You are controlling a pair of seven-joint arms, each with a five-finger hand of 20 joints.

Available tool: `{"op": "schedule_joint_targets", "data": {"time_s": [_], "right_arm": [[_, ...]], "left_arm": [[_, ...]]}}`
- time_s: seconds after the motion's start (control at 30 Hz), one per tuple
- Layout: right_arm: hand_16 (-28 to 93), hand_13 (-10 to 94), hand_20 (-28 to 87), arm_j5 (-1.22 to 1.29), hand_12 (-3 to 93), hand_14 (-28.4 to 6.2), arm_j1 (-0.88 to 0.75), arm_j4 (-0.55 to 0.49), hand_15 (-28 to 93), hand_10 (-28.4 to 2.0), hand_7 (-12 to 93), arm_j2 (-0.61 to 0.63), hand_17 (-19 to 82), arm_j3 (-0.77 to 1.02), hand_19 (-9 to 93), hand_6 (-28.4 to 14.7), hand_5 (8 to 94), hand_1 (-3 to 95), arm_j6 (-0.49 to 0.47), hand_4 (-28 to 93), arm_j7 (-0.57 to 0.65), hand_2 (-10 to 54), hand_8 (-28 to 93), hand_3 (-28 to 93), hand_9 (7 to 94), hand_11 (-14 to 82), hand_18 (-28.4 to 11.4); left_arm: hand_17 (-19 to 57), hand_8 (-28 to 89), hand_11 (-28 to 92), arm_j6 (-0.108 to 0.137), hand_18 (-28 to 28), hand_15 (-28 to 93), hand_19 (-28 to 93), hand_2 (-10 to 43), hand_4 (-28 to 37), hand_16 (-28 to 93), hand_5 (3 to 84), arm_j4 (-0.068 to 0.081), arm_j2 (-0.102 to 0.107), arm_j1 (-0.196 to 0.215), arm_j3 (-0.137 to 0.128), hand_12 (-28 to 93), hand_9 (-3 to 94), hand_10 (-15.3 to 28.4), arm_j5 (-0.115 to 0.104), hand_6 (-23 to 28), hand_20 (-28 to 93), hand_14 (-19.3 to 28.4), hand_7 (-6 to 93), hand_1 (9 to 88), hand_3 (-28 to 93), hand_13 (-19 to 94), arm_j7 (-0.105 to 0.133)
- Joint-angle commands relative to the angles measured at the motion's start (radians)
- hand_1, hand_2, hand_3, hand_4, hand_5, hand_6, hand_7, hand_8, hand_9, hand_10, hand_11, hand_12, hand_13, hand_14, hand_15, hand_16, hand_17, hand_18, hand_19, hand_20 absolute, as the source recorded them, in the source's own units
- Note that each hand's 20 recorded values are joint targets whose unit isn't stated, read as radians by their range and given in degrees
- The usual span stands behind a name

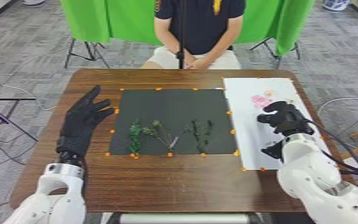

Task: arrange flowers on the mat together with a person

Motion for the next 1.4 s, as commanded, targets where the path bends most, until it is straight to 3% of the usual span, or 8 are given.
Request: {"op": "schedule_joint_targets", "data": {"time_s": [0.03, 0.43, 0.6, 0.73, 1.03, 1.23, 1.3, 1.4], "right_arm": [[13, 65, 15, -0.099, 18.3, -13.0, 0.119, 0.082, 61, -15.8, 19, 0.027, 26, -0.105, 77, 0.9, 52.5, 33.4, -0.016, -22, 0.043, -7.7, -13, 77, 64.8, 41.2, -23.6], [14, 70, 12, -0.203, 18.5, -10.2, 0.222, 0.187, 57, -14.1, 22, 0.040, 27, -0.253, 78, 3.0, 61.8, 40.1, -0.068, -23, 0.062, -9.5, -14, 77, 68.4, 38.3, -22.4], [23, 78, 13, -0.252, 34.6, -4.8, 0.225, 0.219, 50, -7.7, 23, 0.051, 29, -0.306, 79, 3.4, 73.6, 52.6, 0.011, -28, 0.070, -9.5, -2, 69, 81.4, 17.6, -19.7], [26, 83, 13, -0.270, 37.0, -1.9, 0.224, 0.227, 47, -4.9, 23, 0.053, 32, -0.318, 80, 3.8, 80.7, 56.6, 0.045, -28, 0.075, -9.5, 1, 68, 87.4, 15.6, -18.2], [28, 85, 13, -0.289, 38.6, -1.2, 0.232, 0.117, 45, -3.9, 22, 0.047, 33, -0.303, 80, 3.5, 82.4, 58.5, 0.122, -28, 0.008, -9.5, 1, 68, 89.5, 16.3, -17.3], [29, 86, 13, -0.249, 39.2, -2.0, 0.403, 0.038, 46, -3.9, 21, 0.003, 33, -0.451, 80, 3.5, 83.0, 58.5, 0.106, -28, -0.110, -9.5, 1, 68, 90.2, 16.4, -17.1], [29, 86, 13, -0.228, 39.8, -2.1, 0.481, 0.035, 46, -4.0, 21, -0.033, 33, -0.520, 80, 3.5, 83.2, 58.3, 0.084, -28, -0.155, -9.5, 1, 69, 90.4, 16.7, -17.0], [29, 86, 13, -0.212, 40.4, -2.2, 0.562, 0.045, 46, -3.9, 21, -0.105, 33, -0.602, 80, 3.8, 83.2, 57.8, 0.060, -28, -0.198, -9.5, 1, 69, 90.5, 17.3, -17.0]], "left_arm": [[-8.9, -10, 25, 0.002, 23.6, 50, 47, 7.9, -28.3, -10, 33.3, 0.000, -0.001, -0.006, 0.009, 8, 35.4, 18.6, -0.006, 4.1, 12, 26.2, 11.3, 20.2, 77, 26, 0.001], [-8.9, -10, 25, -0.008, 23.6, 50, 47, 7.8, -28.3, -10, 33.2, 0.001, -0.016, -0.008, 0.001, 8, 35.4, 18.6, 0.008, 4.0, 12, 26.1, 11.4, 20.2, 78, 26, -0.007], [-8.9, -10, 26, -0.007, 23.7, 50, 47, 7.8, -28.3, -10, 33.2, 0.003, -0.010, -0.014, 0.007, 8, 35.4, 18.6, 0.003, 4.0, 12, 26.1, 11.4, 20.2, 78, 26, -0.004], [-8.9, -10, 26, -0.007, 23.7, 50, 47, 7.8, -28.3, -10, 33.2, 0.001, -0.012, -0.011, 0.002, 8, 35.4, 18.6, 0.005, 4.1, 12, 26.2, 11.4, 20.3, 78, 25, -0.007], [-8.9, -10, 26, 0.001, 23.7, 50, 47, 7.8, -28.3, -10, 33.2, -0.006, 0.005, -0.015, 0.007, 8, 35.4, 18.6, -0.003, 4.3, 12, 26.1, 11.3, 20.3, 78, 26, 0.001], [-8.9, -10, 25, -0.001, 23.6, 50, 47, 7.9, -28.3, -10, 33.3, -0.016, 0.010, -0.018, 0.005, 8, 35.4, 18.6, 0.003, 4.3, 12, 26.1, 11.4, 20.5, 78, 25, -0.001], [-8.8, -10, 26, 0.012, 23.7, 50, 47, 7.8, -28.3, -10, 33.3, -0.018, 0.030, -0.014, 0.018, 8, 35.4, 18.5, -0.010, 4.3, 12, 26.1, 11.4, 20.4, 78, 25, 0.034], [-8.8, -10, 26, 0.004, 23.8, 50, 47, 7.9, -28.3, -10, 33.3, -0.023, 0.031, -0.021, 0.019, 8, 35.4, 18.6, -0.003, 4.3, 12, 26.1, 11.3, 20.5, 78, 26, 0.030]]}}
